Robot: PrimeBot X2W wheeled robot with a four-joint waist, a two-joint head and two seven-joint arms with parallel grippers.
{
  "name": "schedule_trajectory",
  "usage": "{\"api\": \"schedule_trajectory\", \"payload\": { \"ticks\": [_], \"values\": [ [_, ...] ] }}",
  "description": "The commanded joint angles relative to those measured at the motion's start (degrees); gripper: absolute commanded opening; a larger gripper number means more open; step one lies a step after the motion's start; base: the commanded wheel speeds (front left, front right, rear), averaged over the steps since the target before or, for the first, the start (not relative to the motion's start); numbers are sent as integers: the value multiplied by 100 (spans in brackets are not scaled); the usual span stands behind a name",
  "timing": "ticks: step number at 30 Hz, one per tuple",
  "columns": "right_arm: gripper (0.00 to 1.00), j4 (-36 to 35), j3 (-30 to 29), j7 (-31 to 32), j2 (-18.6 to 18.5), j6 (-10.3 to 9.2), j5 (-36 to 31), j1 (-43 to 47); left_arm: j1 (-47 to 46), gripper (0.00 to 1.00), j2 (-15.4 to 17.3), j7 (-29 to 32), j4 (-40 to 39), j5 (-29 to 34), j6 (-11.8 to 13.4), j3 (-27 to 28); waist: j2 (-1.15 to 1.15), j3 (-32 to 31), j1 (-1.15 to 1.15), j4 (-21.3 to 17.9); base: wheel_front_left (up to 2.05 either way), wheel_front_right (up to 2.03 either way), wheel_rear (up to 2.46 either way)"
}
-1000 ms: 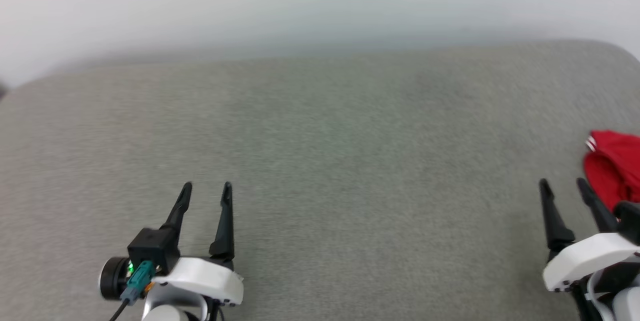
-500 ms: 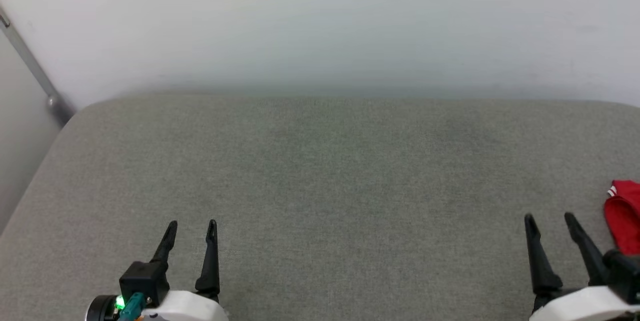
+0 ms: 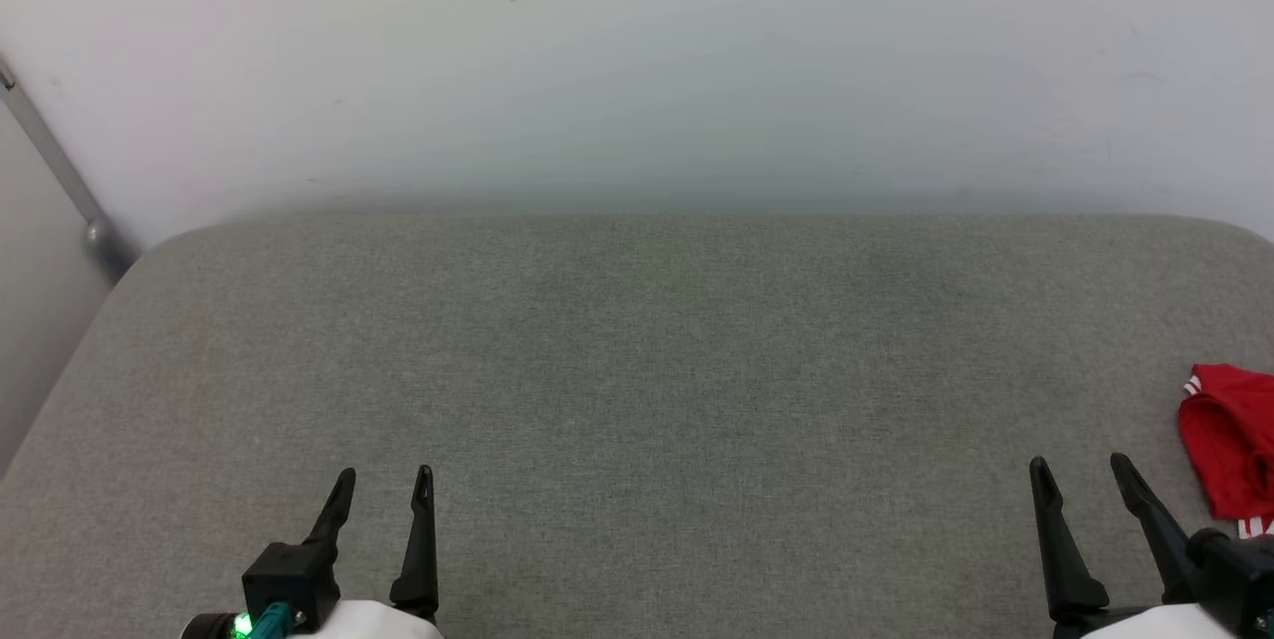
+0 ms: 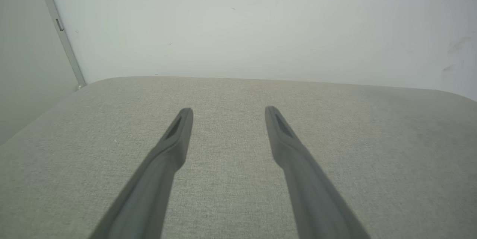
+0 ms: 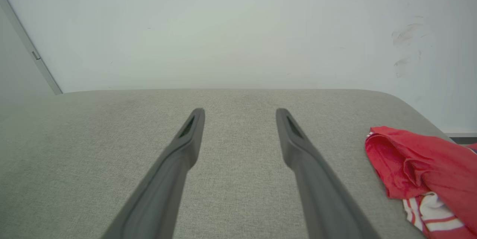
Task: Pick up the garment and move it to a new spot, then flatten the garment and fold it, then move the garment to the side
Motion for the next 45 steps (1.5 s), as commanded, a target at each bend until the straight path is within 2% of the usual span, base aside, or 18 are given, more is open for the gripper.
{"api": "schedule_trajectory", "payload": {
  "ticks": [1,10,11,13,28,45],
  "values": [
    [100,-27,10,23,27,-2,-28,19,11,100,18,-25,19,-20,-25,-2,0,3,0,-7,0,0,0],
    [100,56,63,-9,42,-2,-26,-126,-35,100,8,-10,-22,-69,33,-23,0,14,0,-32,0,0,0],
    [0,50,63,11,18,0,-22,-52,-4,0,-5,7,-12,-56,13,-23,0,14,0,-32,0,0,0],
    [0,122,78,2,19,0,27,-28,12,0,-31,27,44,-107,-8,-14,0,16,0,-33,0,0,0],
    [0,559,69,84,-26,0,1798,-399,-174,0,-239,452,122,-1527,-306,403,0,69,0,-41,0,0,0],
    [0,972,45,171,-52,0,3397,-745,-342,0,-437,848,176,-2836,-587,797,0,128,0,-50,0,0,0]
  ]
}}
